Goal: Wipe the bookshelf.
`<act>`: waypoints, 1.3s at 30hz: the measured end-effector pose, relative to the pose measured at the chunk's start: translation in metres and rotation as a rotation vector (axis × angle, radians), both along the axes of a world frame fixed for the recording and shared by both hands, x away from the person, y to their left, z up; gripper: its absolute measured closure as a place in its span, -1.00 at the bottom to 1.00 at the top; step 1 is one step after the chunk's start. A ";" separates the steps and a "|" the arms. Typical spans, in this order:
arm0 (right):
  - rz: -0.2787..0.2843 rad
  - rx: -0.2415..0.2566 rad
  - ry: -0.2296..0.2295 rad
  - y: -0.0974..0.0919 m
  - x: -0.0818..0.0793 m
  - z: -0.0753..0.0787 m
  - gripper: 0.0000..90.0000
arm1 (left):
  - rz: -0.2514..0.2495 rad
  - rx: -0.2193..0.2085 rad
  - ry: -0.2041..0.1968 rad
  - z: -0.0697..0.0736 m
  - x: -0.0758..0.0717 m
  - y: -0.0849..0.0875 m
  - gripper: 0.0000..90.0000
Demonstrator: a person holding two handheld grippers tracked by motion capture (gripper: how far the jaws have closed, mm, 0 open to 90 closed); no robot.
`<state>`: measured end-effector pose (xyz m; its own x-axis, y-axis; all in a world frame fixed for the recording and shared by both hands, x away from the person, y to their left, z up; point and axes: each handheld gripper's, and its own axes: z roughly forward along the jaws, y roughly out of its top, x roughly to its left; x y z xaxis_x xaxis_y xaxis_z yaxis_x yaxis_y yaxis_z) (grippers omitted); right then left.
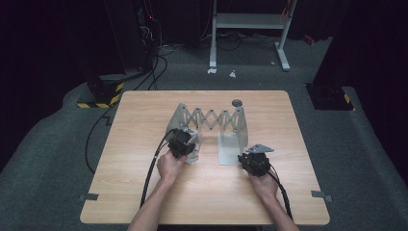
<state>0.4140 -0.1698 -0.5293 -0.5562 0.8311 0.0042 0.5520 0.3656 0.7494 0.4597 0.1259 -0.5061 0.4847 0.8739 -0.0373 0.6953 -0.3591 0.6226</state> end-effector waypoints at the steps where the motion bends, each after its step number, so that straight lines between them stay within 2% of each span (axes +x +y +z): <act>1: 0.000 0.000 0.000 0.000 0.000 0.000 0.71 | -0.005 0.005 -0.002 0.000 -0.003 0.001 0.78; 2: 0.000 0.000 0.000 0.000 0.000 0.000 0.71 | -0.005 0.001 0.001 0.000 -0.009 0.003 0.79; 10: 0.000 -0.002 -0.001 0.000 0.000 0.000 0.71 | -0.015 -0.014 -0.010 -0.003 -0.028 0.011 0.78; 17: -0.001 -0.002 -0.001 0.000 0.000 0.000 0.71 | -0.003 -0.031 -0.022 -0.004 -0.025 0.008 0.78; 20: -0.003 -0.023 -0.017 0.002 -0.002 0.000 0.71 | 0.000 -0.027 -0.023 -0.004 -0.026 0.009 0.78; 33: -0.004 -0.008 -0.002 0.001 -0.001 0.000 0.71 | 0.028 -0.046 -0.035 -0.007 -0.051 0.024 0.78; 35: -0.005 -0.008 -0.003 0.001 -0.001 0.000 0.71 | 0.032 -0.051 -0.034 -0.007 -0.051 0.024 0.78; 38: -0.003 -0.017 -0.011 0.002 -0.001 0.000 0.71 | 0.008 -0.025 -0.044 -0.006 -0.050 0.012 0.77; 39: -0.002 -0.023 -0.016 0.002 -0.002 0.000 0.71 | 0.005 -0.036 -0.040 -0.006 -0.050 0.011 0.77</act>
<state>0.4124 -0.1677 -0.5293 -0.5547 0.8317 -0.0236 0.5404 0.3816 0.7499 0.4102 0.1373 -0.5121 0.4817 0.8749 -0.0496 0.6716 -0.3322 0.6622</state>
